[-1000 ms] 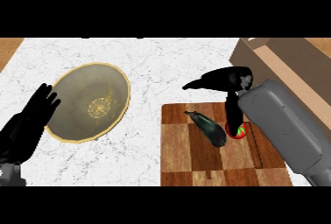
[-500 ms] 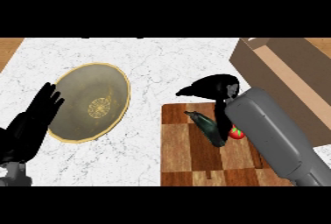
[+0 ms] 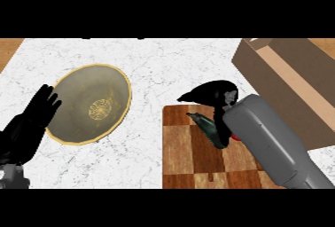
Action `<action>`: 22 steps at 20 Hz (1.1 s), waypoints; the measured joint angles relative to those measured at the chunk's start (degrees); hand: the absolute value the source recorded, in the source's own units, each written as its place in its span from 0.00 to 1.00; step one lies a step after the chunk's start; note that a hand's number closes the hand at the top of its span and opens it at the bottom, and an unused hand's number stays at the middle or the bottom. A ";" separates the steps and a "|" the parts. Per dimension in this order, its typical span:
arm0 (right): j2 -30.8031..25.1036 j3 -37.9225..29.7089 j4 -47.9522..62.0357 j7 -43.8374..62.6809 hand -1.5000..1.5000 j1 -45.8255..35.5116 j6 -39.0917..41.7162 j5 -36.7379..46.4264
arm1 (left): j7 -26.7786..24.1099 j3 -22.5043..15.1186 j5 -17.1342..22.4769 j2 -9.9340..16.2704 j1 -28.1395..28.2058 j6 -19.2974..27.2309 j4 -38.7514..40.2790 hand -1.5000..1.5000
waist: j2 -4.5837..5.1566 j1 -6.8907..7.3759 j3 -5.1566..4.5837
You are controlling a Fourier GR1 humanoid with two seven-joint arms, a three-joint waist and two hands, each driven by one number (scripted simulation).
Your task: Pick the eggplant from the cutting board and place it in the cardboard box
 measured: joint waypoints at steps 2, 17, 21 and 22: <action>-0.36 -0.11 0.73 -1.13 0.00 -0.25 0.27 1.39 | 0.10 -0.18 -0.88 -0.77 -0.97 0.15 0.69 0.50 | 0.03 0.00 0.00; 2.21 1.08 4.63 -5.98 0.00 2.70 -0.75 11.03 | 1.42 2.47 -2.70 -2.81 0.08 -2.14 -1.77 0.50 | 0.04 0.12 0.00; 2.15 0.93 6.23 -8.22 0.00 2.80 -0.94 13.52 | 1.52 2.72 -3.58 -3.82 0.14 -2.44 -1.78 0.50 | 0.05 0.10 0.01; 2.36 0.63 5.88 -8.26 0.00 2.89 -0.74 13.92 | 1.75 2.70 -3.81 -4.03 -0.07 -2.57 -1.43 0.50 | 0.05 0.06 0.01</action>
